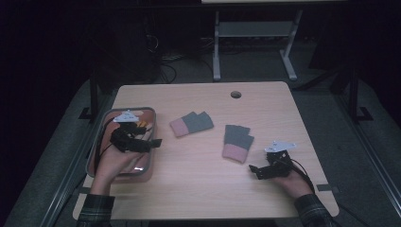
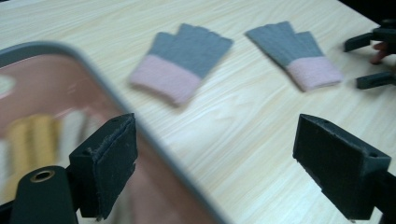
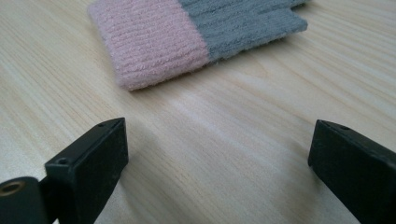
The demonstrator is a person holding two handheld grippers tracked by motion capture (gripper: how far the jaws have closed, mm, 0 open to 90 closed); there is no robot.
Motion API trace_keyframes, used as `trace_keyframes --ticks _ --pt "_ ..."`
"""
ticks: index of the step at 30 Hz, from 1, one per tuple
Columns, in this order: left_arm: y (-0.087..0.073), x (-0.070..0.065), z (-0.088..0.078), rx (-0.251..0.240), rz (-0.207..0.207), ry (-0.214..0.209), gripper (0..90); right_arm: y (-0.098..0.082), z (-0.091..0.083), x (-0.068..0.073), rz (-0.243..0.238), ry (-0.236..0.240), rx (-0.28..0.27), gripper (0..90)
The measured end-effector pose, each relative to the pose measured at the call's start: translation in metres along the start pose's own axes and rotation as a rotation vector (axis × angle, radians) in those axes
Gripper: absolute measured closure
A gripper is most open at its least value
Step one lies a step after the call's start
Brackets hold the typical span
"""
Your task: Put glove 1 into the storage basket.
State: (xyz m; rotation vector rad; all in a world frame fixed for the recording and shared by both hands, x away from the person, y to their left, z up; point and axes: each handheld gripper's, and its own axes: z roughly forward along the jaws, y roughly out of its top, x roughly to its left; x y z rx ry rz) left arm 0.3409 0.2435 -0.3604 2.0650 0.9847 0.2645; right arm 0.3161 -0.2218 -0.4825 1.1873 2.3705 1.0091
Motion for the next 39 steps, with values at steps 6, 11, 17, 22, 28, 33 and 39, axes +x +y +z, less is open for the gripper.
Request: trace_keyframes --ticks 6,11,17,22,28,33,39 --pt "0.001 -0.026 0.022 0.017 0.046 -0.035 13.3 0.000 0.000 0.000 0.000 0.000 0.000 4.5" --pt "-0.002 -0.042 0.039 0.034 0.090 -0.046 13.3 0.000 0.000 0.000 -0.002 0.002 0.001 4.3" --pt "-0.010 -0.059 0.055 0.033 0.131 -0.052 13.4 0.000 0.001 0.000 -0.001 0.004 0.002 3.5" --pt "-0.019 -0.072 0.066 0.038 0.152 -0.050 13.4 0.001 0.001 0.000 -0.002 0.003 0.003 3.2" --pt "-0.031 -0.082 0.083 0.081 0.188 -0.049 13.4 0.001 0.001 0.000 -0.008 0.003 0.005 3.0" --pt "-0.044 -0.086 0.096 0.125 0.220 -0.042 13.4 0.001 0.001 0.000 -0.002 0.003 0.006 2.9" --pt "-0.059 -0.085 0.108 0.156 0.265 -0.035 13.4 0.001 0.001 -0.001 -0.010 0.007 0.006 2.9"
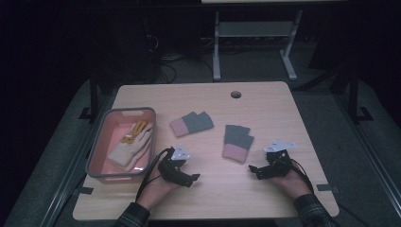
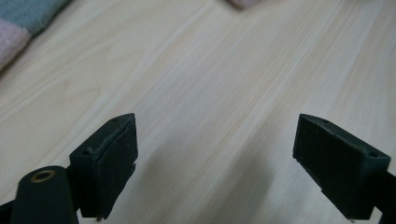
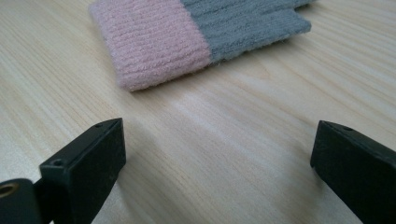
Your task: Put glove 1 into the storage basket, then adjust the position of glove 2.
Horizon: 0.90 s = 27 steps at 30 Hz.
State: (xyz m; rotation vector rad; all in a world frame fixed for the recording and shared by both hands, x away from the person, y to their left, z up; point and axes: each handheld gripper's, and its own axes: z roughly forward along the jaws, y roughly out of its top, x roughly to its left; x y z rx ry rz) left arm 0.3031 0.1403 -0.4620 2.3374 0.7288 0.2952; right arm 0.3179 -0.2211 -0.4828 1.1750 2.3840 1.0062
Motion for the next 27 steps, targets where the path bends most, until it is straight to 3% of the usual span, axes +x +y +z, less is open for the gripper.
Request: trace_keyframes --ticks 2,5,9,10,16,24,27 --pt "-0.003 0.000 0.002 0.008 0.007 -0.006 13.4 0.000 0.000 0.000 -0.002 0.002 -0.001 2.9" --pt "-0.008 -0.001 0.006 -0.018 0.001 -0.027 13.0 0.001 0.001 0.000 -0.009 0.004 -0.003 2.9" --pt "-0.016 -0.001 0.006 -0.088 0.023 -0.048 12.6 0.003 0.000 0.001 -0.025 0.001 0.017 3.0" --pt "-0.017 0.000 0.006 -0.092 0.025 -0.045 12.4 0.004 -0.001 0.002 -0.047 -0.005 0.018 2.9" --pt "-0.022 0.007 0.002 -0.088 -0.009 -0.009 12.5 0.008 -0.006 0.003 -0.038 0.009 0.005 2.9" --pt "-0.026 0.009 -0.002 -0.087 -0.023 0.006 12.4 0.020 -0.009 0.001 -0.030 0.043 -0.016 3.0" --pt "-0.029 0.009 -0.004 -0.092 -0.037 0.012 12.4 0.027 -0.007 0.002 -0.022 0.068 -0.022 7.0"
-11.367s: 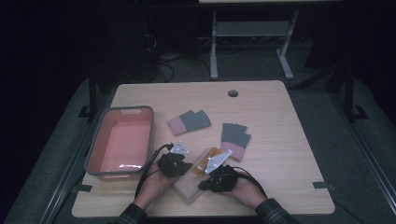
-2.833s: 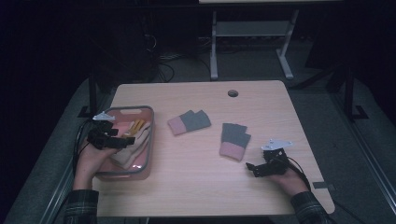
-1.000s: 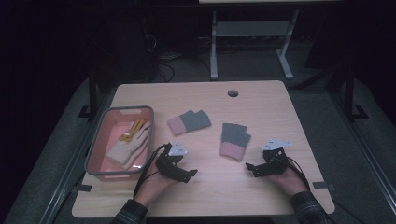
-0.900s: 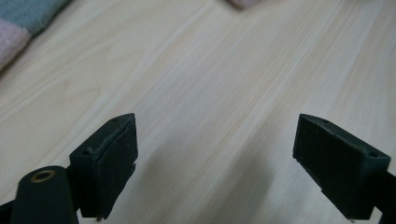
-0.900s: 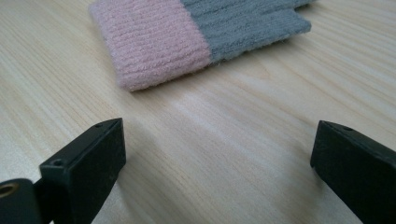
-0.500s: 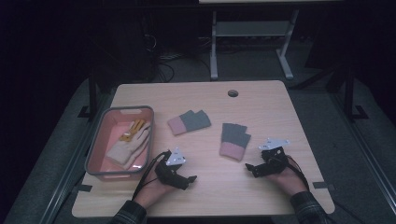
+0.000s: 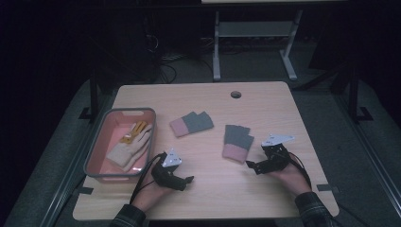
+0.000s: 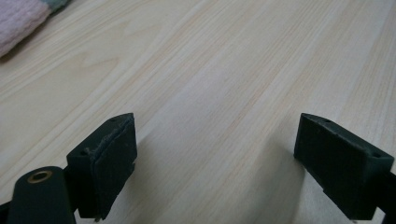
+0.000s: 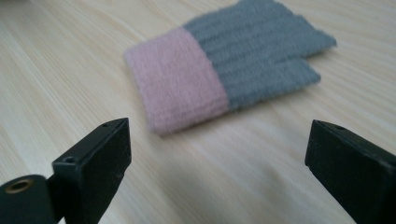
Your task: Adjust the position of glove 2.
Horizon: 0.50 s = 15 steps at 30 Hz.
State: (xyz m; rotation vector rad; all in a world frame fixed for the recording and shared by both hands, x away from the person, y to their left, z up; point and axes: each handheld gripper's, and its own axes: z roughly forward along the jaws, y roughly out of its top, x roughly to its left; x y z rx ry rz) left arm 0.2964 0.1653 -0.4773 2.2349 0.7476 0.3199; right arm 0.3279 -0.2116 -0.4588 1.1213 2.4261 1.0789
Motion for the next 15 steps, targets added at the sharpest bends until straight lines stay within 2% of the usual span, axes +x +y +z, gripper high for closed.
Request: trace_keyframes --ticks 4,5,7,10,13,15 --pt "-0.001 0.000 -0.001 0.003 0.003 -0.001 12.4 0.008 0.000 0.000 0.002 0.023 -0.027 23.6" --pt "0.000 0.000 -0.001 0.003 0.002 -0.002 12.3 0.010 0.001 0.000 0.005 0.031 -0.031 31.3" --pt "0.000 0.000 -0.001 0.007 0.006 -0.003 12.4 0.016 0.002 -0.002 -0.005 0.050 -0.046 53.5" --pt "0.000 0.000 -0.001 0.011 0.017 -0.011 12.4 0.021 0.009 -0.005 -0.018 0.043 -0.048 76.3" --pt "0.000 -0.001 0.000 0.008 0.018 -0.018 12.4 0.026 0.019 -0.006 -0.020 0.056 -0.028 87.3" --pt "0.001 -0.001 0.000 0.009 0.025 -0.020 12.4 0.028 0.026 -0.006 -0.035 0.068 -0.026 89.8"
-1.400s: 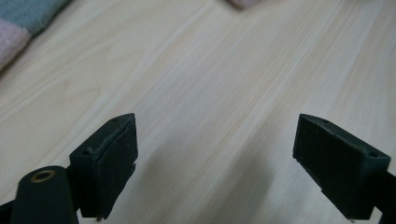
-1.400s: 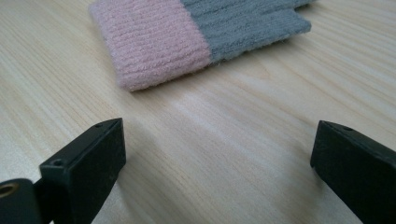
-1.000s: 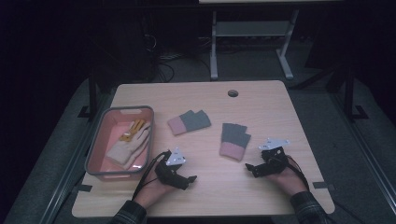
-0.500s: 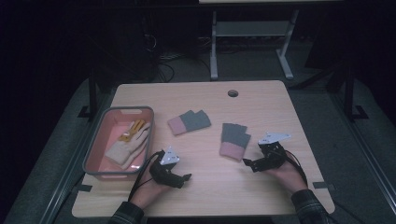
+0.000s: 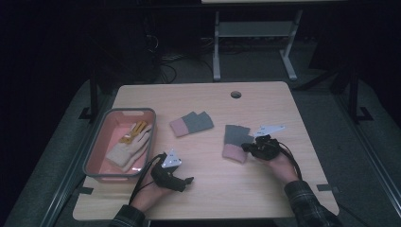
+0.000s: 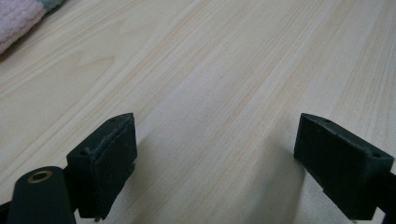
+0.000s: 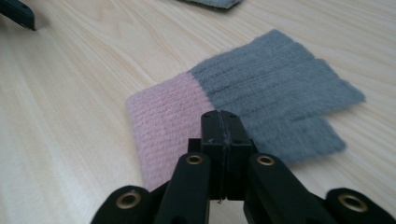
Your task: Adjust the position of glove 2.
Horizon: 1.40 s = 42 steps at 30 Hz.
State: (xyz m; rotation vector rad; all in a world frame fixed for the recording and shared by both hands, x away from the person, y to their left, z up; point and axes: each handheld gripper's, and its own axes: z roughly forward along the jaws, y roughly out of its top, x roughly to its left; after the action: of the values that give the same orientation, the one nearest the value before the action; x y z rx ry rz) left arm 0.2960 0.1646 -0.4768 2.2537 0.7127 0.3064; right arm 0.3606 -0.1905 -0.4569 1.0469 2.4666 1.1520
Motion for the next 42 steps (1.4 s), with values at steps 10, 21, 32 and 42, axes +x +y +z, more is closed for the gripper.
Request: trace_keyframes --ticks 10,21,32,42 --pt "0.001 0.000 0.000 0.003 0.003 -0.003 12.5 0.000 0.010 0.002 0.007 0.038 0.056 90.0" --pt "0.001 0.000 0.000 0.002 0.004 -0.006 12.4 -0.011 -0.004 0.022 -0.020 0.061 0.085 90.0" --pt "0.001 0.000 0.001 -0.002 0.004 -0.005 12.4 -0.028 -0.020 0.045 -0.047 0.116 0.100 90.0" --pt "0.000 0.000 0.001 -0.003 0.005 -0.005 12.4 -0.040 -0.032 0.065 -0.065 0.154 0.115 90.0"
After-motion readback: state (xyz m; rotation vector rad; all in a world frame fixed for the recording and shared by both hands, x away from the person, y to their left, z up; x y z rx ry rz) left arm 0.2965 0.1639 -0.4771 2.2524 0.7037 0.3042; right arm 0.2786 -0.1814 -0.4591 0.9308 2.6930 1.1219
